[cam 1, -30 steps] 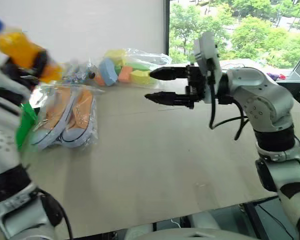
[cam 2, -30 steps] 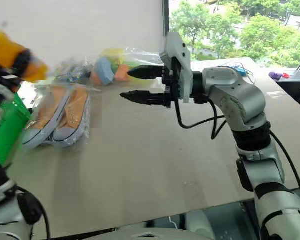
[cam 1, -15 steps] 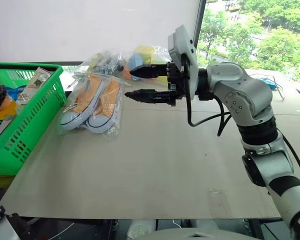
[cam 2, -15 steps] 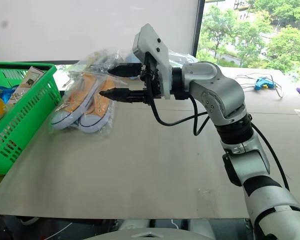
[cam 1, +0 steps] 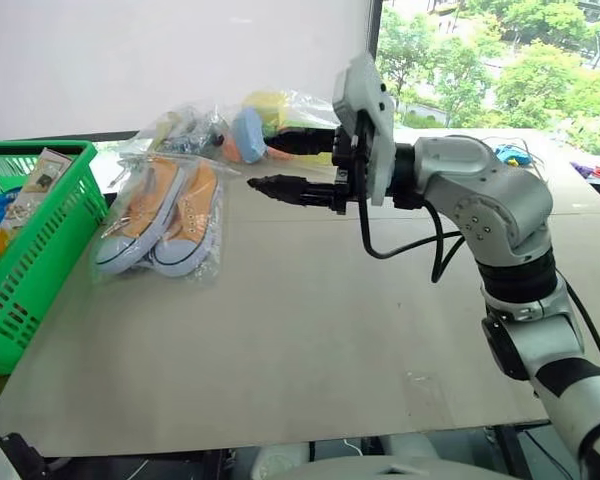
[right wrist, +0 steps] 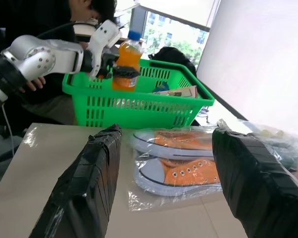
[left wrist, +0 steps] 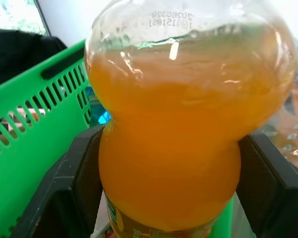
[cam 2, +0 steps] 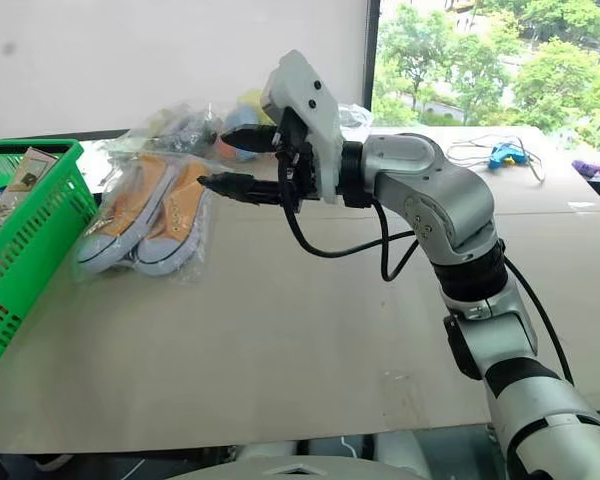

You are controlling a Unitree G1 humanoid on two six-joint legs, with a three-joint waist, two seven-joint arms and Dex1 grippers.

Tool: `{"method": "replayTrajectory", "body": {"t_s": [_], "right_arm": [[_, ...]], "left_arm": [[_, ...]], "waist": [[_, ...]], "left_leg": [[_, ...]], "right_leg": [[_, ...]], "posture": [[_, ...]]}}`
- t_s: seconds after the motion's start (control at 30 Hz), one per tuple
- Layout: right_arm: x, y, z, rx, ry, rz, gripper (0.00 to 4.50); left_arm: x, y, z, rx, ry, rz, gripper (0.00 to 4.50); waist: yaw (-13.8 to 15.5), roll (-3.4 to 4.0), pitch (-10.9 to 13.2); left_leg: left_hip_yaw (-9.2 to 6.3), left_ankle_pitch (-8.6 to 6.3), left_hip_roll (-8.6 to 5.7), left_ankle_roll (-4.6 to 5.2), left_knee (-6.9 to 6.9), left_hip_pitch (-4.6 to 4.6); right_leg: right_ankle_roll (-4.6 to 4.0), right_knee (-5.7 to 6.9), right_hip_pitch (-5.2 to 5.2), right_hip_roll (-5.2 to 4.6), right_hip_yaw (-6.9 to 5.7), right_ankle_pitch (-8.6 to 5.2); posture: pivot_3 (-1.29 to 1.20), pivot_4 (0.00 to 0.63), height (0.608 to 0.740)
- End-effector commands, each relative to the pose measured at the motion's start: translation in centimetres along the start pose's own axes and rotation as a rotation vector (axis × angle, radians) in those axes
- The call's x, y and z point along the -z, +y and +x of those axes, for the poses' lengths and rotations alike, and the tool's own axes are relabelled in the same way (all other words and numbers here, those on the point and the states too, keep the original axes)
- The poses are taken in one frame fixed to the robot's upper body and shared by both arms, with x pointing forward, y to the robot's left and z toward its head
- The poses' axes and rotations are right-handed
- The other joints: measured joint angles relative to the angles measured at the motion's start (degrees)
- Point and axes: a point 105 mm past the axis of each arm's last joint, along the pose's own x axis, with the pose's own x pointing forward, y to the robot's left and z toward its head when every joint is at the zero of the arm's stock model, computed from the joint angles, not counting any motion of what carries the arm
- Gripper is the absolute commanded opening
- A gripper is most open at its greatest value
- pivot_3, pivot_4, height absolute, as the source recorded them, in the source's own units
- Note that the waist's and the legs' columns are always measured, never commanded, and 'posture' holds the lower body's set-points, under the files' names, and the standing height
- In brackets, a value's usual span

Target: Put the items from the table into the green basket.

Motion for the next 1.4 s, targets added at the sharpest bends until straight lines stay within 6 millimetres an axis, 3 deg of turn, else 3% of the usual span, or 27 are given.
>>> {"method": "replayTrajectory", "body": {"t_s": [0.03, 0.23, 0.57, 1.23, 1.27, 1.3, 1.4], "right_arm": [[-2.0, 0.2, -0.5, 0.011, -0.082, -0.008, 3.11], [-1.0, 0.3, -1.4, 0.01, -0.003, -0.015, 3.11], [0.5, -0.7, -2.7, 0.051, 0.089, -0.042, 3.11], [0.7, -3.0, -3.4, 0.108, 0.123, -0.061, 3.11], [0.7, -3.0, -3.4, 0.108, 0.122, -0.062, 3.11], [0.6, -3.0, -3.5, 0.109, 0.122, -0.063, 3.11], [0.7, -3.0, -3.7, 0.11, 0.127, -0.059, 3.11]], "left_arm": [[-2.8, 0.0, 0.3, 0.005, -0.096, 0.05, 2.97], [-2.4, 0.6, 1.0, -0.008, -0.069, 0.073, 2.97], [-2.4, -1.4, 1.7, 0.047, -0.079, 0.084, 2.97], [-2.0, -3.4, 1.8, 0.131, -0.087, 0.077, 2.97], [-2.1, -3.3, 1.7, 0.128, -0.086, 0.108, 3.98], [-2.2, -3.2, 1.7, 0.112, -0.088, 0.114, 4.35], [-2.6, -2.2, 1.9, 0.038, -0.102, 0.144, 4.45]], "waist": [[0.0, -0.05, 0.0], [-0.3, -0.08, 0.0], [-1.0, -0.09, -0.1], [-0.7, -0.11, -0.1], [-0.7, -0.11, -0.1], [-0.7, -0.1, -0.1], [-1.2, -0.11, -0.1]], "left_leg": [[-0.01, 0.0, -0.01, 0.0, 0.02, -0.01], [0.0, 0.0, -0.01, 0.0, 0.05, -0.02], [-0.09, 0.0, -0.05, 0.01, 0.06, -0.1], [-0.17, 0.0, -0.16, 0.03, 0.15, -0.16], [-0.17, 0.0, -0.16, 0.03, 0.15, -0.16], [-0.17, 0.0, -0.17, 0.03, 0.16, -0.16], [-0.13, 0.0, -0.17, 0.03, 0.17, -0.1]], "right_leg": [[0.01, 0.0, 0.0, -0.01, -0.03, 0.0], [0.01, -0.01, 0.01, -0.03, -0.04, 0.0], [0.01, -0.02, 0.01, -0.11, -0.04, 0.01], [0.03, -0.01, 0.02, -0.25, -0.12, 0.01], [0.03, -0.01, 0.02, -0.25, -0.12, 0.01], [0.03, -0.01, 0.02, -0.26, -0.12, 0.01], [0.02, 0.06, 0.03, -0.25, -0.08, 0.01]], "posture": [[0.12, 0.0, 0.74], [0.09, 0.0, 0.74], [0.08, 0.0, 0.74], [0.08, 0.0, 0.74], [0.08, 0.0, 0.74], [0.08, 0.0, 0.74], [0.08, 0.0, 0.74]]}}
